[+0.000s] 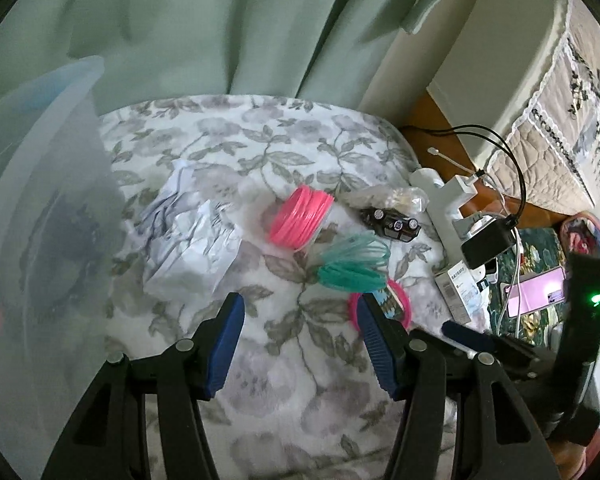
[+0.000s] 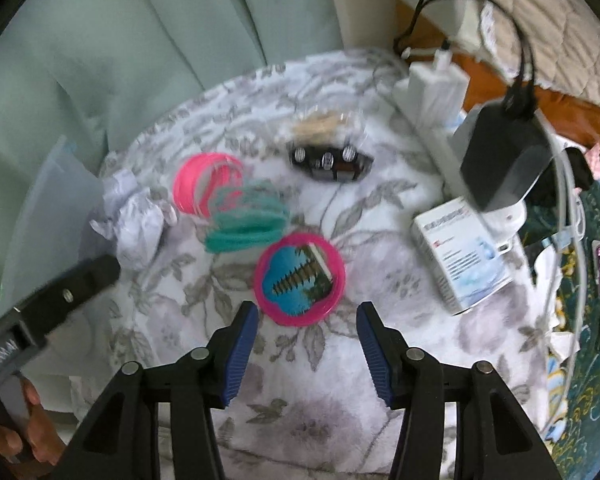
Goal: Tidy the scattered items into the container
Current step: 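Withdraw both open tools from the bin toward the coil bands and mirror, then grasp the pink coil band with the left tool while the right tool reaches for the pink mirror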
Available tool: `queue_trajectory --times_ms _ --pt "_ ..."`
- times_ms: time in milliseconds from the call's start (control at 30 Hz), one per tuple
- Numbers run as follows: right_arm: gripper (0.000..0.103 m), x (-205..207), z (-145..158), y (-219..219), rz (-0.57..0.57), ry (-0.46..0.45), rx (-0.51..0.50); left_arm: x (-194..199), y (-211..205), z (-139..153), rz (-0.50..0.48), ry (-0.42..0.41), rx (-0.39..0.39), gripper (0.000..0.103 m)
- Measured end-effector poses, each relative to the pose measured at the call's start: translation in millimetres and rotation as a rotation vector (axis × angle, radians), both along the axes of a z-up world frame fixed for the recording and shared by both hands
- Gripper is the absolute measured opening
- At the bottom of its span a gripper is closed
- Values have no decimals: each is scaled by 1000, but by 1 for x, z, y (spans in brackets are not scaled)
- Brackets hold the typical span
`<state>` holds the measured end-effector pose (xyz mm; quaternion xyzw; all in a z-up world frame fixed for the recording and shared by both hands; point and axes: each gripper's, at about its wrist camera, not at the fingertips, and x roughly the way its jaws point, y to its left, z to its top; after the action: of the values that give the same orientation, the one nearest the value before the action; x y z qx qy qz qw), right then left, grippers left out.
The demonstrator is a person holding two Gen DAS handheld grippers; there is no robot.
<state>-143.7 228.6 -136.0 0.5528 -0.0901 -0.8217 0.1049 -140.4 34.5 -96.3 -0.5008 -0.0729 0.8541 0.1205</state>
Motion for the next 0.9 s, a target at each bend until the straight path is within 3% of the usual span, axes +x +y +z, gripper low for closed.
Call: queue_trajectory --times_ms 500,900 --pt "58 -13 -37 -17 39 -75 42 -60 13 -31 -36 -20 -4 60" --pt "66 -16 -37 -32 46 -36 119 -88 27 -55 -79 -36 -23 60"
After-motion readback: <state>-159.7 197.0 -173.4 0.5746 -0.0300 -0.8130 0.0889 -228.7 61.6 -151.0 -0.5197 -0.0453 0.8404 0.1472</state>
